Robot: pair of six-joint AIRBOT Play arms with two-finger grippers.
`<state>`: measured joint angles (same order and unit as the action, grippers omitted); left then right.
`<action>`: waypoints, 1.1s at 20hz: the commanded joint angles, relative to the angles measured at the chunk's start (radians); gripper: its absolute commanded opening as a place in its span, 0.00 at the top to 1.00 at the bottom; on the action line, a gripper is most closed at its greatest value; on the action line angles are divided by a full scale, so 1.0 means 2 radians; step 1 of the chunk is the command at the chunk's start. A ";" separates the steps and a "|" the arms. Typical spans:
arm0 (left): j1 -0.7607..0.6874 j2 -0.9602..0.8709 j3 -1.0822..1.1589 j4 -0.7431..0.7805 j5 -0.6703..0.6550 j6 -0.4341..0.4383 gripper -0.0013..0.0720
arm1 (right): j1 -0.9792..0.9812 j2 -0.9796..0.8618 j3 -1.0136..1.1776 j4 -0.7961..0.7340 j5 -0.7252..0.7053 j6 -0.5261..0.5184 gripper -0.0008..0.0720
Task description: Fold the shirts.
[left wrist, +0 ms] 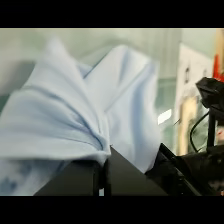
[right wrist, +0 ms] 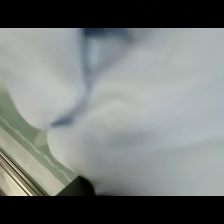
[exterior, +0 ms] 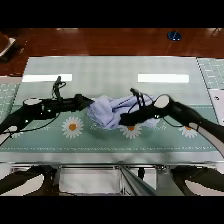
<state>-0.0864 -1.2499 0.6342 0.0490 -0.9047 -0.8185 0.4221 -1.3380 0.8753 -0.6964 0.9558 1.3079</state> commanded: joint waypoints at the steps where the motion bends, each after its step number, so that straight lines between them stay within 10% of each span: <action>1: 0.037 0.034 0.052 -0.099 -0.052 0.033 0.94 | -0.057 0.055 0.150 -0.097 0.089 0.017 0.96; 8: 0.104 0.120 0.266 -0.117 -0.032 0.023 0.94 | -0.187 0.153 0.520 -0.175 0.183 0.039 0.96; 22: 0.122 0.262 0.391 0.047 -0.012 -0.035 0.94 | -0.204 0.255 0.545 -0.241 0.220 0.044 0.96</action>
<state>0.1562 -0.7872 1.4052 0.0555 -0.9543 -0.8722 0.0151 -0.8444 1.9610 -1.1591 1.3647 1.3937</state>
